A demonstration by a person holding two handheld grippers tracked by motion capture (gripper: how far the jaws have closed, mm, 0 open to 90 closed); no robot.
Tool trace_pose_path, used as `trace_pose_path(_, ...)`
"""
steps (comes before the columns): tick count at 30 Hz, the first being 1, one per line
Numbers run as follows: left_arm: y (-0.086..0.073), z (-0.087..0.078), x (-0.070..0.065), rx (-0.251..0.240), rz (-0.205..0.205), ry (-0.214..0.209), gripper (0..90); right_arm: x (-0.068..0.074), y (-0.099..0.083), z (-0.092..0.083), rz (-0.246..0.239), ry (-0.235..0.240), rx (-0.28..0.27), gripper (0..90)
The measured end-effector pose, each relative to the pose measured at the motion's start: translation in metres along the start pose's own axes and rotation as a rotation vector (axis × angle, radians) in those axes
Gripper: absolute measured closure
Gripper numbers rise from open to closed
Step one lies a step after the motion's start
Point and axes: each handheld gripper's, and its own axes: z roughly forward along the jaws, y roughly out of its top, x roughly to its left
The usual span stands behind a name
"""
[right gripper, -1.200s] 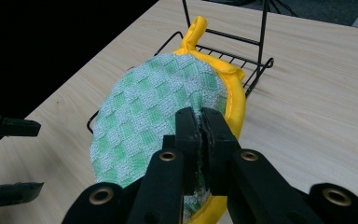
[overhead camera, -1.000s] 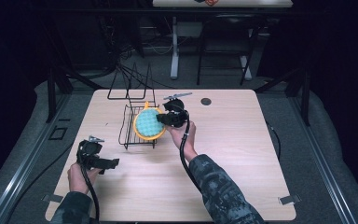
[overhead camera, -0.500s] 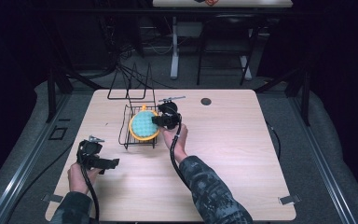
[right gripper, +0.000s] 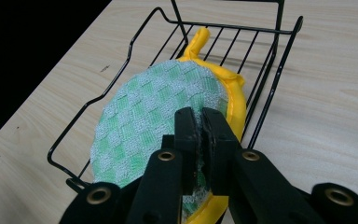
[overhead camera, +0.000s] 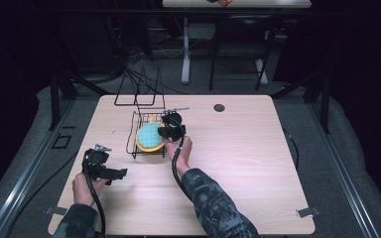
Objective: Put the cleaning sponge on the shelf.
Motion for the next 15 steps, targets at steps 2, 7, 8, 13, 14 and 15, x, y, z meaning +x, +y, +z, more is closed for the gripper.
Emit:
trace_pose_path(2,0.0,0.0,0.0,0.002,-0.002,-0.001,0.1,0.001,0.0,0.001,-0.004,-0.004,0.008,81.3)
trace_pose_path(7,0.0,0.0,0.0,0.001,0.0,0.0,0.1,0.003,-0.001,0.002,-0.019,0.016,0.031,72.5)
trace_pose_path(8,0.0,0.0,0.0,0.001,0.004,0.0,0.1,0.004,-0.001,0.0,-0.027,0.02,0.038,71.9)
trace_pose_path(13,0.0,0.0,0.0,0.001,0.0,0.0,0.1,0.01,-0.001,-0.004,-0.07,0.032,0.048,59.8)
trace_pose_path(14,0.0,0.0,0.0,0.002,0.004,0.0,0.1,0.013,-0.002,-0.004,-0.085,0.027,0.054,56.5)
trace_pose_path(15,0.0,0.0,-0.001,0.001,0.004,0.001,0.1,0.015,-0.002,-0.004,-0.088,0.033,0.069,54.0)
